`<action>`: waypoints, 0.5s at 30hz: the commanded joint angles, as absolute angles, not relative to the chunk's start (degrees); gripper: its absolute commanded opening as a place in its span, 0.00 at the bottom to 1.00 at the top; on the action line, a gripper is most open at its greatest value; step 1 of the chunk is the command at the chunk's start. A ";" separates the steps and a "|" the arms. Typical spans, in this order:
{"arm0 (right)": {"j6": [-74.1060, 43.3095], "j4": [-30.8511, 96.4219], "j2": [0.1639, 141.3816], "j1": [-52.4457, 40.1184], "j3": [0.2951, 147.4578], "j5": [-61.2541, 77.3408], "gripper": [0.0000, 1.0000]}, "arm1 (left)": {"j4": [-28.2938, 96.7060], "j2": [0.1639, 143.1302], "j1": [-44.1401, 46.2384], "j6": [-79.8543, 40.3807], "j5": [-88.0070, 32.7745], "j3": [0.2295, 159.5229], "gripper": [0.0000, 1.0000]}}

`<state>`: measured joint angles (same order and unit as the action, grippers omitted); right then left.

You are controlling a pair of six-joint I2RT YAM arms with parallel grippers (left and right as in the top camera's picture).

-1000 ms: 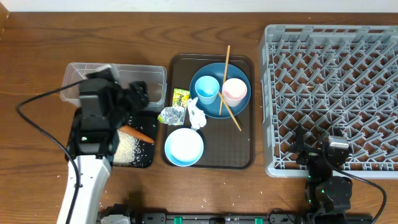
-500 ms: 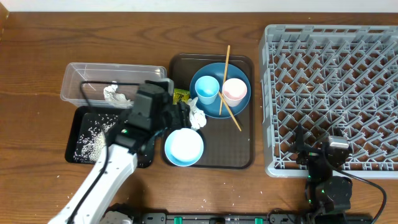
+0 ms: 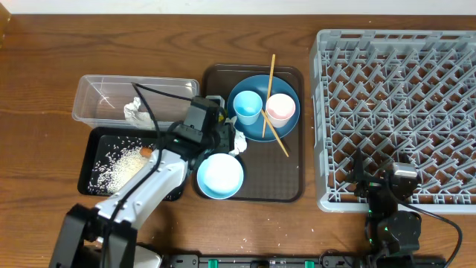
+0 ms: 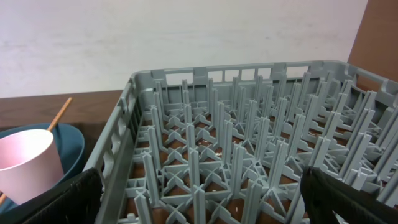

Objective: Sort waste into correct bins and load items into the dishwasher rack
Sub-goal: 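Lower the left gripper and grasp the second white tissue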

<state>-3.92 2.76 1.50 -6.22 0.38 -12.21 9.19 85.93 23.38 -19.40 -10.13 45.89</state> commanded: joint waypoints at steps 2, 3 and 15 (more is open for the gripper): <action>-4.21 3.03 1.45 -6.94 0.32 -12.19 0.99 | 8.86 86.08 23.51 -18.65 -9.41 46.19 0.58; -4.21 3.03 1.45 -6.94 0.32 -12.16 0.99 | 8.88 86.11 23.55 -18.65 -9.43 46.17 0.58; -4.21 3.03 1.45 -6.94 0.32 -12.16 0.99 | 8.36 87.96 23.59 -18.63 -9.41 46.17 0.44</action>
<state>-3.92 2.76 1.50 -6.22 0.38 -12.21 8.60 86.83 23.38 -19.25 -10.09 45.89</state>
